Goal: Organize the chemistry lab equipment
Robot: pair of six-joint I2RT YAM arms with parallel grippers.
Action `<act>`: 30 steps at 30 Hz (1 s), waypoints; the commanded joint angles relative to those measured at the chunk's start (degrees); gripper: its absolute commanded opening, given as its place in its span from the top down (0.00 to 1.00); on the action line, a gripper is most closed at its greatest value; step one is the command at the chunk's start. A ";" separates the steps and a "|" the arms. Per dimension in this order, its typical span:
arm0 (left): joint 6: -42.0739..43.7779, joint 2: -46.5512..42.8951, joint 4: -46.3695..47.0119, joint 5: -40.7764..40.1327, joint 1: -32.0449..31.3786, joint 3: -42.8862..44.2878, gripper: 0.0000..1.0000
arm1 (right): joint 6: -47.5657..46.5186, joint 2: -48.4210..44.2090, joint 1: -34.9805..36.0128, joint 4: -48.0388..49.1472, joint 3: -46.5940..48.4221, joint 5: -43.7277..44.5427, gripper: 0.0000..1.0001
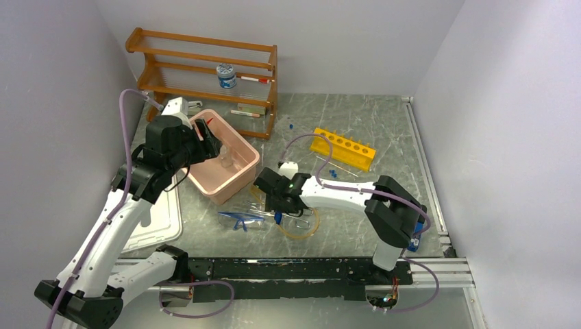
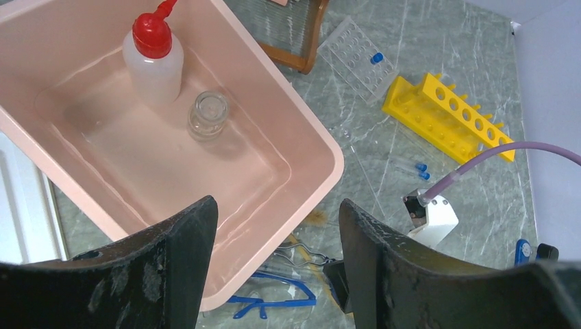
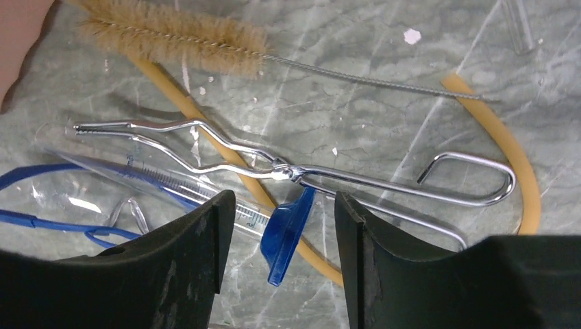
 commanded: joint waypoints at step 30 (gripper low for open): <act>3.14 1.72 6.00 14.38 -0.33 -3.10 0.23 | 10.60 -19.44 -9.62 1.63 -11.99 5.78 0.88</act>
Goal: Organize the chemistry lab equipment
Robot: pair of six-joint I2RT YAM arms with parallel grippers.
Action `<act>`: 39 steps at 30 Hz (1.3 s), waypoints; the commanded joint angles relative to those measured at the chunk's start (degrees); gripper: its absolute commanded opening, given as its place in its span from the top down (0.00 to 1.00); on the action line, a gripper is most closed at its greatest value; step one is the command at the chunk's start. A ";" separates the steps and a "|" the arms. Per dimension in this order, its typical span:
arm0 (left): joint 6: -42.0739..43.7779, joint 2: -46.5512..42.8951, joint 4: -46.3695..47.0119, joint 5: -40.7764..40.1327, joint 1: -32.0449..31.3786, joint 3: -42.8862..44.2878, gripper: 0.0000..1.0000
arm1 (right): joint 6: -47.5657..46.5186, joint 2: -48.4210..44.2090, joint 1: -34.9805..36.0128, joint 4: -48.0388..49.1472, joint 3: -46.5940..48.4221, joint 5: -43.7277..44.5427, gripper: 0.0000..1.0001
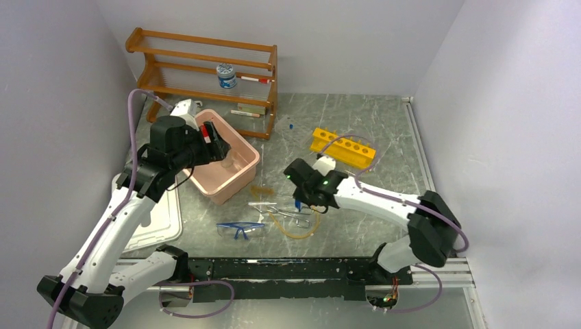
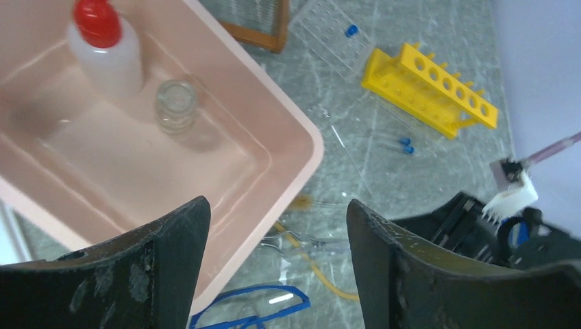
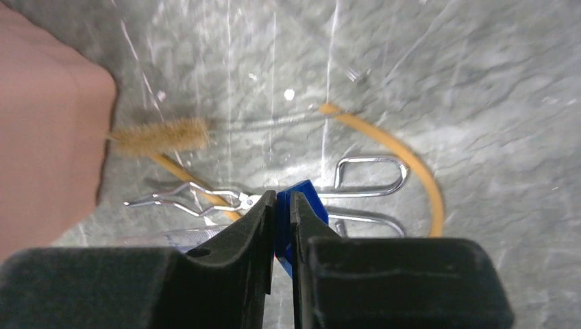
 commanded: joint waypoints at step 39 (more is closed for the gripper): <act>-2.80 18.33 20.21 46.30 -10.70 -4.77 0.54 | -55.01 -11.64 -18.56 20.85 8.60 -46.94 0.93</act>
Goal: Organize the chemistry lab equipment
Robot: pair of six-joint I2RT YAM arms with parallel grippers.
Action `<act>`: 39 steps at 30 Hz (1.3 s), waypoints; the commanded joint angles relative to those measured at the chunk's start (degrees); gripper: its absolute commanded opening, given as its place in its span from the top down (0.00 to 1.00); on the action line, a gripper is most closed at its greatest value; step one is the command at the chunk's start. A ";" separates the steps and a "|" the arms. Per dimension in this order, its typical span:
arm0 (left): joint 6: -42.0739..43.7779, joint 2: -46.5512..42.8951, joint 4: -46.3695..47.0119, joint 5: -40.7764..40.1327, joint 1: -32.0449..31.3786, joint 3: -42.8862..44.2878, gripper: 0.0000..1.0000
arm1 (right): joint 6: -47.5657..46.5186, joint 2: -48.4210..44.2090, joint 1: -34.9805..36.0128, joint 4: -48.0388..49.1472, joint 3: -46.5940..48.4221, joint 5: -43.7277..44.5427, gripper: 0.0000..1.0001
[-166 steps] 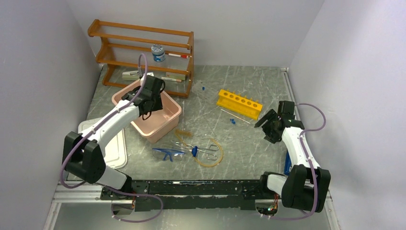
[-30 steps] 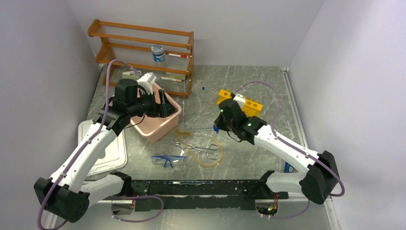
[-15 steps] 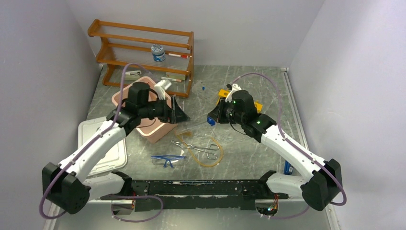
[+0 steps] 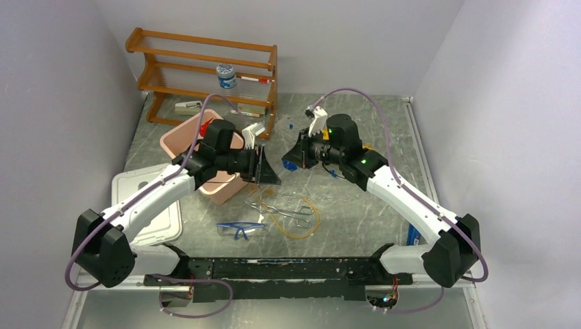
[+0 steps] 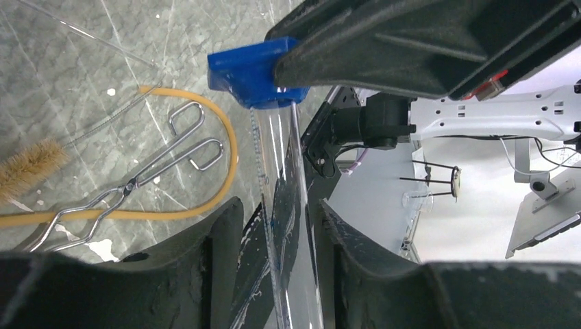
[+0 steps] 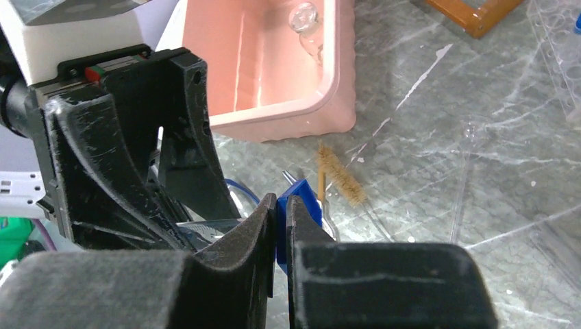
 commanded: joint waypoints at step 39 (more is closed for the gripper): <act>5.20 -3.88 -14.51 -25.62 3.47 10.78 0.95 | 2.34 -2.44 -1.68 -3.99 9.48 16.87 0.16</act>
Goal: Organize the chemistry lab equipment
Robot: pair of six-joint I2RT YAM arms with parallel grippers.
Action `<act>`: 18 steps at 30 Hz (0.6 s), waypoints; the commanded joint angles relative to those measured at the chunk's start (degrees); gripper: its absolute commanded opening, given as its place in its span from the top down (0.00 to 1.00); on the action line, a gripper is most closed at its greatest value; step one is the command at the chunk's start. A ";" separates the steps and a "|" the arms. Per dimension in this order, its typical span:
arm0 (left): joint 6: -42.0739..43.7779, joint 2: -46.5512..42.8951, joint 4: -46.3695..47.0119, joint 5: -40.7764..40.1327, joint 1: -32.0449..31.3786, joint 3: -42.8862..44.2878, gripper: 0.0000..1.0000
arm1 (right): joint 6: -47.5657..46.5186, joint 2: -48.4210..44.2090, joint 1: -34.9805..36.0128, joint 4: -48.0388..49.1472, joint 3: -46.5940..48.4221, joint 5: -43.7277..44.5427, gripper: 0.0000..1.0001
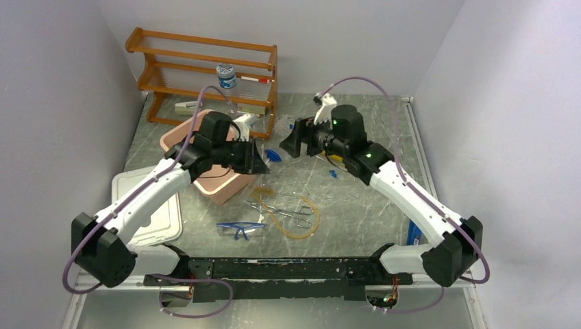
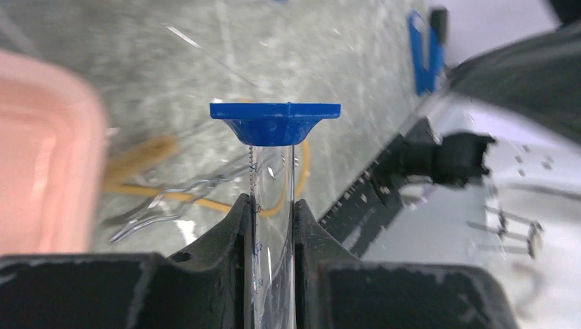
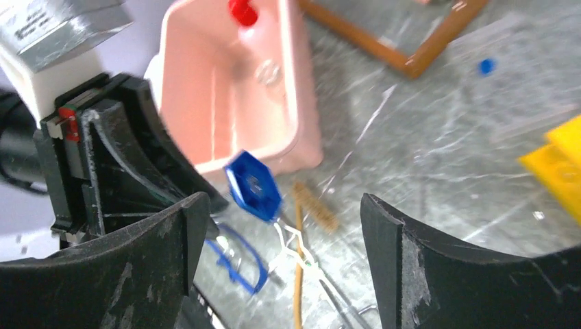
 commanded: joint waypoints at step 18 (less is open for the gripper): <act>-24.07 0.03 -20.73 -70.93 8.16 8.43 0.95 | 2.77 -5.23 -1.62 0.48 -1.85 17.69 0.17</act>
